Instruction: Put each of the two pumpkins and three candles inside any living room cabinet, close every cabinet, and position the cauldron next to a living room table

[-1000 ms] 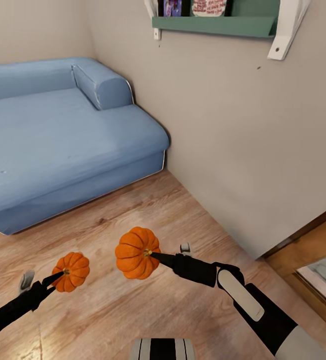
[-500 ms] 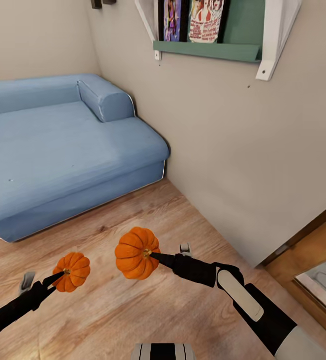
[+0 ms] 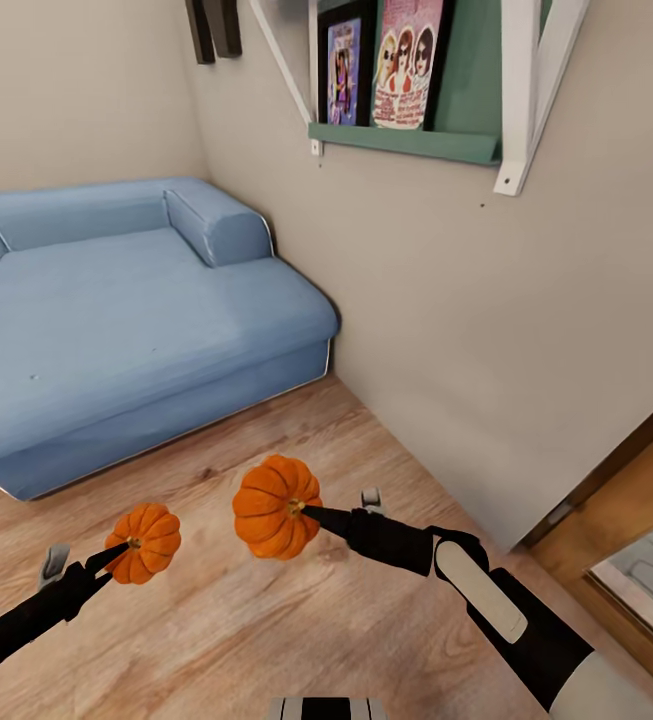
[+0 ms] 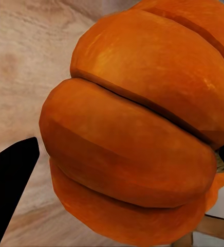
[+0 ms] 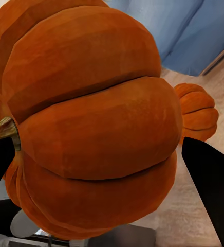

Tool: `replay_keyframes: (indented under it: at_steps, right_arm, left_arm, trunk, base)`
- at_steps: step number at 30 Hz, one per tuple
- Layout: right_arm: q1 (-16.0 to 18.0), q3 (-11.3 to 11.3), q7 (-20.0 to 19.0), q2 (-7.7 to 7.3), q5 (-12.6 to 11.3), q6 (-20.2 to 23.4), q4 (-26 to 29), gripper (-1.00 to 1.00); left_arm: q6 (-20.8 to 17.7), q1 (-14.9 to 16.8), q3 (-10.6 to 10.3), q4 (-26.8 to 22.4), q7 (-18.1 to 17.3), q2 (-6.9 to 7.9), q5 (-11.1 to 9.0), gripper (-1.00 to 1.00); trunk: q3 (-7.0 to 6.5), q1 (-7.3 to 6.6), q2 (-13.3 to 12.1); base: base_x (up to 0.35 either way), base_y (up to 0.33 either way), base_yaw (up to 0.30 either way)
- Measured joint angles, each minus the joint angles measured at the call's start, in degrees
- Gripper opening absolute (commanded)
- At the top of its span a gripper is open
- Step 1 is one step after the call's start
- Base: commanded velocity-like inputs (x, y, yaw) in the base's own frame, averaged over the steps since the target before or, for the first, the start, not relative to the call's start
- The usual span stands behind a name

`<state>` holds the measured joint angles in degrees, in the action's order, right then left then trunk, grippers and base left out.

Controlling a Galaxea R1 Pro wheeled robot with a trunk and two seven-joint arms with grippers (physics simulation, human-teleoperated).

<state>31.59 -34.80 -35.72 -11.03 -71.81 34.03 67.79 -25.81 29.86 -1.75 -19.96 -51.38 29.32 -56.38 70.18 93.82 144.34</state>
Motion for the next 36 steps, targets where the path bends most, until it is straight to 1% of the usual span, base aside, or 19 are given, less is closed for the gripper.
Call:
replay_keyframes:
  at_steps: [7,34,36]
  right_arm:
    - [0.00,-0.02,-0.01,0.08,0.03,-1.40,0.01,-1.00]
    - [0.00,-0.01,0.06,0.09,0.45,-1.50,-0.28,-1.00]
    - [-0.01,-0.01,0.09,0.09,0.59,-1.56,-0.29,-1.00]
  left_arm:
    - [-0.01,0.00,0.01,0.05,-0.03,0.00,-0.02,-1.00]
    - [-0.01,0.00,-0.01,0.07,-0.03,0.00,-0.09,-1.00]
    - [0.04,-0.01,-0.03,0.08,-0.03,0.00,-0.01,-1.00]
  trunk:
    - [-2.10,-0.18,-0.09]
    - [-10.54,-0.88,-0.46]
    - [-10.73,-0.87,-0.46]
  base:
    - [0.000,0.000,0.000]
    - [0.000,0.000,0.000]
    - [0.000,0.000,0.000]
